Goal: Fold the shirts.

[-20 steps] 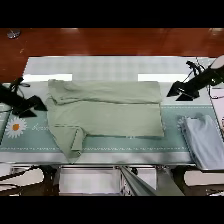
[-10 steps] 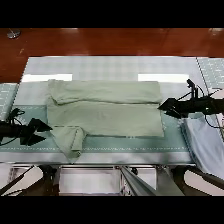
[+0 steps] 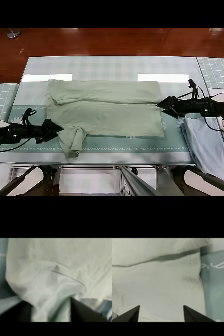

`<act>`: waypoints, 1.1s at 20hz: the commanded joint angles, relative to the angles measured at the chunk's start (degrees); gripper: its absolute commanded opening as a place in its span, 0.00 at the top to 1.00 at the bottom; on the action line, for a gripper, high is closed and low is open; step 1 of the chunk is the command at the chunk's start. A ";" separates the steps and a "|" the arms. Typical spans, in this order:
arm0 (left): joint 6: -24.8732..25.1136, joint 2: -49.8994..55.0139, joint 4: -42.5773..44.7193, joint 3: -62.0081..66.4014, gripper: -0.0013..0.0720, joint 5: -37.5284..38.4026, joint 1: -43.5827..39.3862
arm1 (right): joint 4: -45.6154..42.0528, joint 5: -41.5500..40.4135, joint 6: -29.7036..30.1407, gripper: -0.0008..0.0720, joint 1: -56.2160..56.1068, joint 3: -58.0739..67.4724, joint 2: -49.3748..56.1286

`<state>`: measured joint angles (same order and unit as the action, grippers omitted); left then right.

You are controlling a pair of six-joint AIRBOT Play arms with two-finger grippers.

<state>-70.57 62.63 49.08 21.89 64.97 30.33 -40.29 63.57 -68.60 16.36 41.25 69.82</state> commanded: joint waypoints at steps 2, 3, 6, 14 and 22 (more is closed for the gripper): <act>4.02 -0.11 -1.31 2.10 0.95 1.95 -1.01 | 0.76 7.21 0.44 0.14 8.26 2.25 -0.09; 4.15 -0.13 -1.27 3.78 0.95 3.78 -0.35 | -1.31 9.27 0.11 0.14 11.30 2.08 -0.26; 4.11 -0.63 -1.38 7.48 0.95 5.68 0.20 | -17.88 13.55 -9.46 0.14 12.79 -1.25 -0.87; 4.09 -0.70 -1.55 8.02 0.95 5.53 -3.08 | -18.51 10.12 -10.86 0.14 -1.51 -10.49 -0.59; 4.09 -0.70 -1.62 8.02 0.95 4.48 -5.35 | -9.05 -1.68 -12.24 0.25 -6.47 -8.70 -0.59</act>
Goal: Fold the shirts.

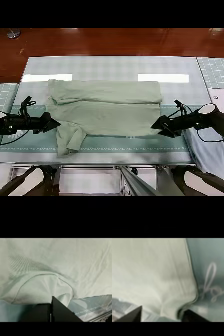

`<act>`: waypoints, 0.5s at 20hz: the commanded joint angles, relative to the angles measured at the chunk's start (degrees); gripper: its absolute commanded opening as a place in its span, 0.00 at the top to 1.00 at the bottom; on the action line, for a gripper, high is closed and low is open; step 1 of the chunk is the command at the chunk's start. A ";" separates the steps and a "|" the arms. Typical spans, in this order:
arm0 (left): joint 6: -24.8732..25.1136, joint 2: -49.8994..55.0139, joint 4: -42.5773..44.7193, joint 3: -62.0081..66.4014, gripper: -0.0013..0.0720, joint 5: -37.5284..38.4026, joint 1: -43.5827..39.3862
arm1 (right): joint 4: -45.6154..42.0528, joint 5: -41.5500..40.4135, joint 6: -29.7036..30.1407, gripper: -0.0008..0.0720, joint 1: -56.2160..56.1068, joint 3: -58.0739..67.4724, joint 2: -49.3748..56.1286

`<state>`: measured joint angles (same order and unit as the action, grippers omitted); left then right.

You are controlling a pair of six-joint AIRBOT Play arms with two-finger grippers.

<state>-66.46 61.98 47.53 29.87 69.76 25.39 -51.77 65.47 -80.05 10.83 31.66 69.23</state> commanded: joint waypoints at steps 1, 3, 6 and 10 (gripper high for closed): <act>-0.02 -0.04 -0.09 0.04 0.95 -0.39 -0.39 | 2.95 -3.52 -0.20 0.59 -0.96 1.03 0.00; 0.00 -0.04 -0.09 0.28 0.95 -0.66 -0.39 | 4.92 -1.75 4.81 0.95 -0.94 1.05 0.00; -0.09 -0.04 -0.15 4.15 0.95 -0.24 0.31 | 4.13 0.79 5.64 0.96 0.20 4.35 0.00; -0.66 0.92 -0.20 13.25 0.95 -2.36 0.42 | 3.69 0.37 4.83 0.96 1.27 14.03 0.02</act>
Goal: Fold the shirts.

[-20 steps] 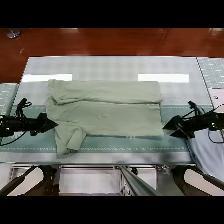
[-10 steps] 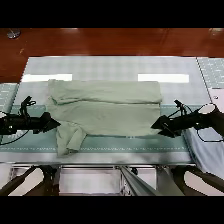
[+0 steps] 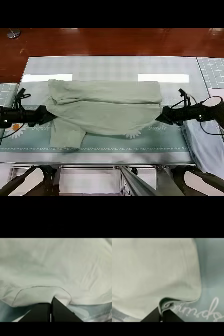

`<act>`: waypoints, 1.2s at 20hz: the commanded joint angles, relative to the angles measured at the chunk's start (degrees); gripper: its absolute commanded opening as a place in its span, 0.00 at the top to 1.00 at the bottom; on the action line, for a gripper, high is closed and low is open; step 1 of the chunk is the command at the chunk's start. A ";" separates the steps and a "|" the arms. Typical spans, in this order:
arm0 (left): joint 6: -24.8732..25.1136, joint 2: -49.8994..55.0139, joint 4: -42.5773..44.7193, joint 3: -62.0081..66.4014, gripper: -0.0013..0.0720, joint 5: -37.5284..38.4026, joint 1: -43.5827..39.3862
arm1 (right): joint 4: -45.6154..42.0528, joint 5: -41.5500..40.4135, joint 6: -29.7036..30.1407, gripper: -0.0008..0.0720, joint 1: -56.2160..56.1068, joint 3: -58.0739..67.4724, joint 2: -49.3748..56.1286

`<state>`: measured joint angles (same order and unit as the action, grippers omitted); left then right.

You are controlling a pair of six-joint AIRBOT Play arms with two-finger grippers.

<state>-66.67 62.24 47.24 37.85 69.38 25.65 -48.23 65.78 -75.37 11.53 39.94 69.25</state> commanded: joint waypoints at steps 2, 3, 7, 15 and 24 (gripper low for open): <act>-0.68 3.96 -0.35 10.51 0.95 -2.89 -0.59 | 0.70 -2.78 0.02 0.96 -0.68 10.80 0.00; -0.85 6.16 -0.37 13.53 0.95 -2.45 -1.70 | 0.50 -4.92 -0.26 0.96 -1.68 12.96 0.24; -4.26 16.81 -0.11 26.56 0.95 -2.32 -7.06 | 1.49 -6.88 -3.45 0.96 -3.17 22.80 8.33; -9.60 35.17 4.33 48.37 0.95 -0.20 -12.22 | 4.28 -6.99 -5.60 0.96 -3.17 35.56 25.18; -10.73 42.25 15.80 54.84 0.02 13.68 -10.56 | 5.18 -1.68 -6.43 0.13 -0.48 42.88 32.54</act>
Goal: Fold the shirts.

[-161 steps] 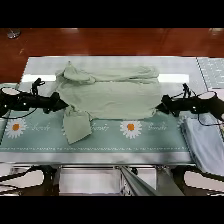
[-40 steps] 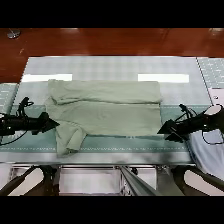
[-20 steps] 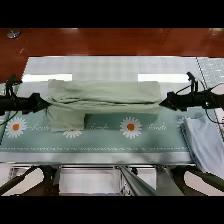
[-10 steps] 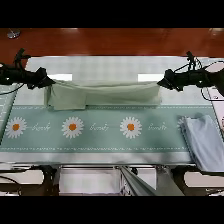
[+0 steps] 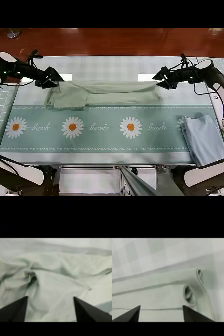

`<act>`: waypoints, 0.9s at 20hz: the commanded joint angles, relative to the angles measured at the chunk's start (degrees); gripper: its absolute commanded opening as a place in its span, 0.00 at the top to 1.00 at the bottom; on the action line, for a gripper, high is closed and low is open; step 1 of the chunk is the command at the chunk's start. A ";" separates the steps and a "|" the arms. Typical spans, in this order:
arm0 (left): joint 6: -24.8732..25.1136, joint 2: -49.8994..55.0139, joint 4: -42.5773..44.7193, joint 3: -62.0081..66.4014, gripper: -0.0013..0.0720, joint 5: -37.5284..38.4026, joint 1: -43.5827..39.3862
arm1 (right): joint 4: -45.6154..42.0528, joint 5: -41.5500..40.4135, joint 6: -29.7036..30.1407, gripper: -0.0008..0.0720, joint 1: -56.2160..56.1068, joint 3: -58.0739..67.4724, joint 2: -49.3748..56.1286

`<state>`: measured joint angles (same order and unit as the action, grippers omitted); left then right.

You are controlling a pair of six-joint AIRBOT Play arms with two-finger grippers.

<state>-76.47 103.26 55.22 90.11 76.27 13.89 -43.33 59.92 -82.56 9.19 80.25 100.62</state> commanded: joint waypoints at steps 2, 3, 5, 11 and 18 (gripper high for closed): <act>-6.19 -1.01 16.85 3.82 0.02 9.05 5.20 | -1.64 11.69 1.99 0.13 6.03 5.18 1.03; -7.30 -3.04 17.49 3.15 0.02 8.13 7.96 | -3.34 14.64 1.95 0.14 8.09 5.09 0.68; -8.31 -7.61 16.65 -0.39 0.02 4.22 12.33 | -9.73 19.54 1.20 0.14 10.43 4.35 0.70; -2.49 -25.35 1.62 -24.74 0.02 -18.84 11.80 | -8.31 13.70 0.74 0.14 5.88 -3.34 2.14; 5.33 -27.15 -8.20 -30.62 0.03 -15.23 -4.94 | 1.05 8.85 0.74 0.50 -2.58 -0.15 5.99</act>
<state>-73.58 76.75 50.41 61.34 61.10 15.64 -45.21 70.08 -81.34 9.58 78.41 105.34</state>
